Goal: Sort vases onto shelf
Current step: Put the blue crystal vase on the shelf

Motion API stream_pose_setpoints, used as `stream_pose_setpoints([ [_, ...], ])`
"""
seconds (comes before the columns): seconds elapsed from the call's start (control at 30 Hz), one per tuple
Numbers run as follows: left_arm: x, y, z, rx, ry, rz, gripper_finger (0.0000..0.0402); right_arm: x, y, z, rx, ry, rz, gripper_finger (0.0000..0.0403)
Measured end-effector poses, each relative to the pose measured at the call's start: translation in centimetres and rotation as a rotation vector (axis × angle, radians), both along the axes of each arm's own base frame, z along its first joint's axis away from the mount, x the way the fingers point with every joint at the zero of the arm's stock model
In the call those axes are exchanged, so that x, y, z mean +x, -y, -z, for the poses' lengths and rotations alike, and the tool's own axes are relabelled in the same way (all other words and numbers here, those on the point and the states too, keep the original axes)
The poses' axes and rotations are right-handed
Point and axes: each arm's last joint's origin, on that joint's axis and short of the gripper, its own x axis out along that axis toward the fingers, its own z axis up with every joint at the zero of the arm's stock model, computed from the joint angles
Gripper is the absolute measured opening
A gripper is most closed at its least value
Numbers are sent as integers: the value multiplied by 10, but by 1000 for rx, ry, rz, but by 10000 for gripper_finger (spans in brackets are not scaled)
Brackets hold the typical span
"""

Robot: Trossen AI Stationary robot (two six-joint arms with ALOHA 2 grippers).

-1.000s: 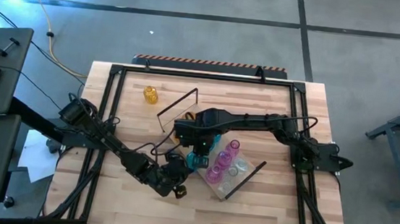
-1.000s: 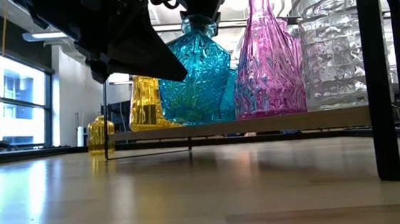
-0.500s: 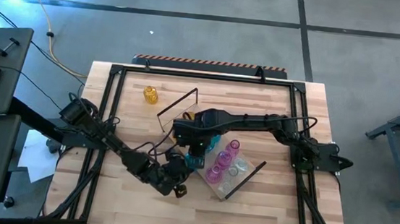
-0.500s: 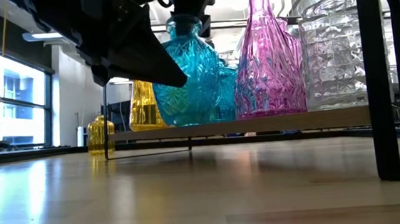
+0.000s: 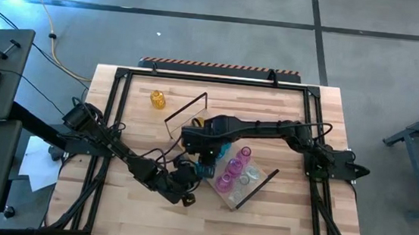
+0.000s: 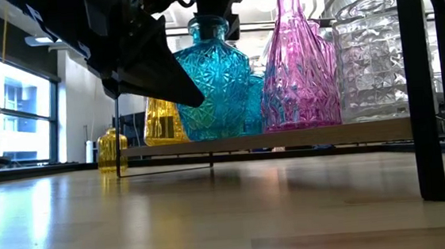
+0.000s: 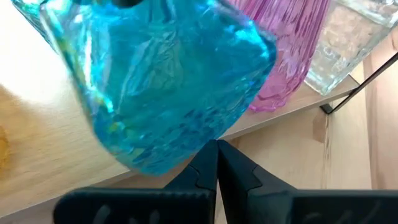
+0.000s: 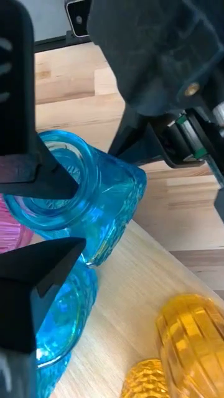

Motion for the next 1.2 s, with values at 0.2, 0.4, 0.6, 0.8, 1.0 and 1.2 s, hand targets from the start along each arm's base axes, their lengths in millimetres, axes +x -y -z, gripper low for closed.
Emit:
stream_pose_setpoints([
  [0.2, 0, 0, 0, -1, -2, 2, 0, -1, -1, 0, -8, -13, 12, 99],
  [0.4, 0, 0, 1, 3, -8, 2, 0, -1, -1, 0, -10, -15, 25, 99],
  [0.6, 0, 0, 0, 2, -8, 2, 0, -2, 0, -8, -26, 1, 36, 99],
  [0.8, 0, 0, 0, 2, -7, 3, 0, -9, 1, -20, -49, 32, 53, 99],
  [1.0, 1, -2, 1, -2, -11, 0, 0, -11, -3, -24, -49, 37, 59, 99],
  [1.2, 3, -7, 1, -3, -24, 10, 0, -14, -7, -29, -76, 52, 60, 99],
])
